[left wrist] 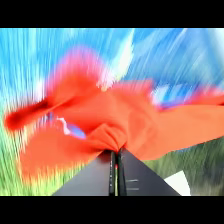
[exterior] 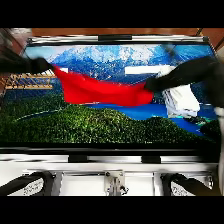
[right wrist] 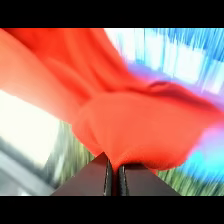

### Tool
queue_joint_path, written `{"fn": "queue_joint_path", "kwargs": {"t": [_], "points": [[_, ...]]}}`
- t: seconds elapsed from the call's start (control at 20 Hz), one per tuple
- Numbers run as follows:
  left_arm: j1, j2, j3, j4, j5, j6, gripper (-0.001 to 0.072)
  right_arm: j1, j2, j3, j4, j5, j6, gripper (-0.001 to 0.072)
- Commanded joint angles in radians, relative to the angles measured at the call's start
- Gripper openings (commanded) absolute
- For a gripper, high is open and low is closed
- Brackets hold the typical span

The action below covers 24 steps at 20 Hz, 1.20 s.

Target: Fold the shirts.

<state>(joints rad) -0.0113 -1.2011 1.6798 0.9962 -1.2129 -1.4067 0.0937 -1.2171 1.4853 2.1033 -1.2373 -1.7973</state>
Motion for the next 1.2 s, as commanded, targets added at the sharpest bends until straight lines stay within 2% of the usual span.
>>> {"fn": "queue_joint_path", "kwargs": {"t": [0.0,0.15,0.25,0.4,0.55,0.7,0.85,0.9,1.0,1.15], "points": [[0.001,0.119,0.304,0.002,0.070,-0.027,0.0032,-0.029,0.238,0.178,-0.011,0.180,-0.031,0.0069],[0.000,0.231,0.396,0.005,0.216,-0.103,0.0032,-0.029,0.404,0.206,-0.009,0.353,-0.009,0.0068],[0.000,0.306,0.388,0.005,0.270,-0.106,0.0031,-0.029,0.476,0.206,-0.011,0.361,0.013,0.0069],[0.000,0.372,0.386,0.010,0.275,-0.105,0.0031,-0.029,0.541,0.206,-0.011,0.318,0.058,0.0069],[0.000,0.409,0.382,0.124,0.236,-0.105,0.0031,-0.029,0.559,0.206,-0.018,0.256,0.105,0.0069],[0.000,0.407,0.348,0.235,0.043,-0.106,0.0031,-0.029,0.509,0.206,-0.051,0.058,0.192,0.0068],[0.000,0.405,0.177,0.281,-0.105,-0.105,0.0032,-0.029,0.378,0.179,-0.070,-0.222,0.226,0.0069],[0.000,0.405,0.093,0.288,-0.114,-0.105,0.0031,-0.029,0.338,0.137,-0.069,-0.260,0.235,0.0069],[0.000,0.402,-0.108,0.288,-0.083,-0.106,0.0031,-0.029,0.262,0.002,-0.069,-0.246,0.238,0.0069],[-0.002,0.362,-0.388,0.278,0.061,-0.108,0.0032,-0.028,0.129,-0.216,-0.048,-0.039,0.251,0.0069]]}}
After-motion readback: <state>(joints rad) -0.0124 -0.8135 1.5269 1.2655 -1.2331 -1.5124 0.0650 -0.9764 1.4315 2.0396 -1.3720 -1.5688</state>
